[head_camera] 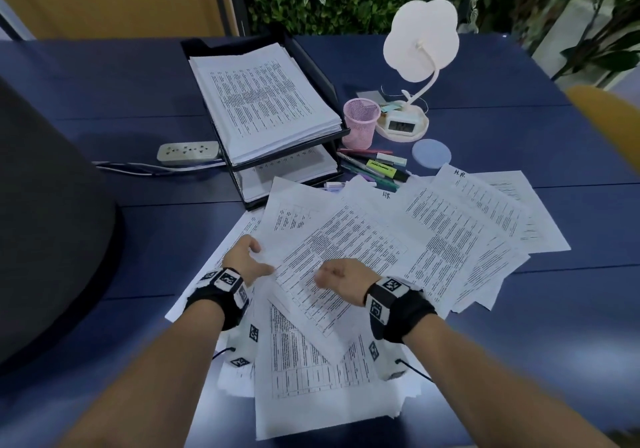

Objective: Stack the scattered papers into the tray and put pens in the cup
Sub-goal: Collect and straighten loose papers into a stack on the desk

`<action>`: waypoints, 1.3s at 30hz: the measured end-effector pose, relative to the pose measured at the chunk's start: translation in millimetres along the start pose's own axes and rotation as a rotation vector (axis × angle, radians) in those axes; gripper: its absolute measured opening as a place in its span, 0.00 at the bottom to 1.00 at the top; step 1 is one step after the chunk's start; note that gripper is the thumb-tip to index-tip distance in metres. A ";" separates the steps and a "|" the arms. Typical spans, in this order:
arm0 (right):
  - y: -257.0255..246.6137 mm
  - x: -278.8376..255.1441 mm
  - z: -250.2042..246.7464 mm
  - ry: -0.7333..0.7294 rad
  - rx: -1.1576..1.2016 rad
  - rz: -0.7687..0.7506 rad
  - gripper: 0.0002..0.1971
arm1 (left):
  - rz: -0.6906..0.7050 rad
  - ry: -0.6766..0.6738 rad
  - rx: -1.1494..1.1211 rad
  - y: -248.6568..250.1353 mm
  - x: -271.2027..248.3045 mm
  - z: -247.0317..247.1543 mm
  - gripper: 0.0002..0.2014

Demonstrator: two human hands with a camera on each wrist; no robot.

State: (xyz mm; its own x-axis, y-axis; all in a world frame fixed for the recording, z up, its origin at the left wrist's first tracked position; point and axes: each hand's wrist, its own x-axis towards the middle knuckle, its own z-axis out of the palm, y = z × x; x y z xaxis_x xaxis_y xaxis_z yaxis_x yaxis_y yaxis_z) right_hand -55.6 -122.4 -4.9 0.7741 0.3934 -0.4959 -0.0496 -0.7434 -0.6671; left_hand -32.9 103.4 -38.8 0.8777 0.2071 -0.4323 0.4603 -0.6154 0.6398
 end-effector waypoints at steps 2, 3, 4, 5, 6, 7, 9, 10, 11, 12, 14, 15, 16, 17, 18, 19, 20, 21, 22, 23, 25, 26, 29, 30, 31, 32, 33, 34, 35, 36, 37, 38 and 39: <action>12.6 5.5 -7.6 0.167 -0.029 0.061 0.16 | -0.033 0.054 -0.131 -3.0 -1.4 1.7 0.24; 19.4 8.2 -12.3 0.262 -0.077 0.100 0.13 | -0.043 0.080 -0.178 -5.1 -1.2 1.3 0.25; 26.4 10.8 -17.0 0.350 -0.134 0.158 0.11 | -0.042 0.082 -0.208 -7.2 -1.4 0.8 0.27; 33.6 12.6 -21.1 0.428 -0.184 0.242 0.12 | -0.034 0.064 -0.238 -9.2 -1.2 -0.5 0.28; 41.6 12.9 -25.1 0.489 -0.203 0.347 0.17 | -0.024 0.034 -0.274 -10.4 -0.3 -2.6 0.29; 49.2 12.5 -28.2 0.544 -0.167 0.440 0.24 | -0.012 0.004 -0.325 -11.6 1.2 -5.0 0.29; 60.5 10.8 -34.3 0.701 0.018 0.529 0.36 | 0.003 -0.062 -0.426 -13.8 3.9 -11.3 0.29; 65.2 10.8 -36.6 0.784 0.144 0.541 0.40 | 0.003 -0.086 -0.466 -14.7 5.5 -14.6 0.29; 67.3 10.6 -39.1 0.846 0.290 0.539 0.43 | -0.001 -0.097 -0.513 -17.1 9.0 -17.5 0.29; 70.5 12.5 -40.7 0.880 0.455 0.534 0.45 | -0.008 -0.110 -0.576 -19.1 11.6 -20.3 0.30; 72.2 16.1 -42.6 0.866 0.720 0.535 0.40 | -0.022 -0.153 -0.678 -23.8 17.3 -23.1 0.31; 72.0 18.5 -42.7 0.844 0.778 0.529 0.32 | -0.020 -0.178 -0.682 -25.6 20.5 -22.9 0.30; 72.1 20.8 -43.3 0.840 0.778 0.507 0.23 | -0.009 -0.198 -0.658 -27.1 23.4 -21.8 0.26; 69.7 22.2 -45.3 0.845 0.746 0.487 0.17 | -0.001 -0.204 -0.620 -28.7 26.3 -19.9 0.19; 68.1 23.8 -47.7 0.836 0.695 0.473 0.14 | -0.007 -0.182 -0.577 -28.2 28.2 -18.6 0.10; 65.7 24.0 -50.9 0.815 0.622 0.480 0.15 | -0.021 -0.140 -0.538 -27.1 29.1 -18.0 0.03; 65.2 24.4 -54.3 0.780 0.553 0.494 0.16 | -0.037 -0.090 -0.486 -27.6 31.3 -17.5 0.03; 65.3 24.5 -57.5 0.725 0.513 0.505 0.19 | -0.049 -0.045 -0.417 -28.6 33.6 -16.5 0.05; 65.8 24.0 -58.6 0.671 0.472 0.500 0.21 | -0.050 -0.010 -0.346 -28.8 34.2 -16.4 0.07; 65.7 23.6 -59.6 0.609 0.441 0.509 0.22 | -0.044 0.008 -0.300 -29.3 35.2 -15.8 0.08; 68.6 28.2 -55.7 0.538 0.419 0.478 0.14 | -0.043 0.004 -0.242 -25.9 33.9 -13.3 0.09; 65.6 29.4 -52.1 0.510 0.408 0.457 0.04 | -0.059 -0.012 -0.230 -26.2 35.0 -10.9 0.12; 55.5 37.4 -37.7 0.505 0.372 0.343 0.17 | -0.091 -0.083 -0.253 -18.9 31.8 -3.4 0.38; 50.6 38.9 -33.9 0.495 0.352 0.306 0.16 | -0.083 -0.103 -0.224 -17.2 31.7 -1.7 0.47; 45.3 39.6 -32.0 0.472 0.335 0.285 0.13 | -0.070 -0.108 -0.173 -14.8 29.9 -0.5 0.51; 41.5 40.1 -31.1 0.449 0.304 0.259 0.11 | -0.052 -0.086 -0.127 -14.2 31.2 0.2 0.50; 40.6 40.1 -31.6 0.446 0.250 0.254 0.12 | -0.045 -0.037 -0.074 -13.1 32.3 0.0 0.45; 40.8 39.0 -33.8 0.459 0.145 0.271 0.14 | -0.052 0.026 -0.019 -9.2 31.8 -1.2 0.39; 42.7 36.9 -36.1 0.478 0.001 0.303 0.17 | -0.069 0.091 0.034 -6.4 32.5 -2.9 0.34; 45.6 33.4 -37.2 0.483 -0.132 0.326 0.21 | -0.066 0.138 0.057 -5.0 33.4 -5.4 0.29; 47.8 29.5 -37.5 0.457 -0.227 0.339 0.28 | -0.073 0.149 0.063 -3.5 33.2 -8.0 0.25; 50.4 26.9 -37.1 0.416 -0.274 0.353 0.34 | -0.071 0.151 0.047 -3.0 32.7 -10.3 0.23; 52.6 25.7 -36.3 0.381 -0.303 0.363 0.38 | -0.081 0.126 0.044 -4.9 34.3 -11.2 0.22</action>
State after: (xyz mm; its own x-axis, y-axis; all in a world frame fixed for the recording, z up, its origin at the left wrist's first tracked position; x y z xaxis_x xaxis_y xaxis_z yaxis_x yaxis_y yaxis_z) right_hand -15.4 -171.0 -32.5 0.9158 -0.0940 -0.3904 -0.2141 -0.9368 -0.2768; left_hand -3.6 122.0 -49.6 0.8491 0.3496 -0.3959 0.5262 -0.6248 0.5768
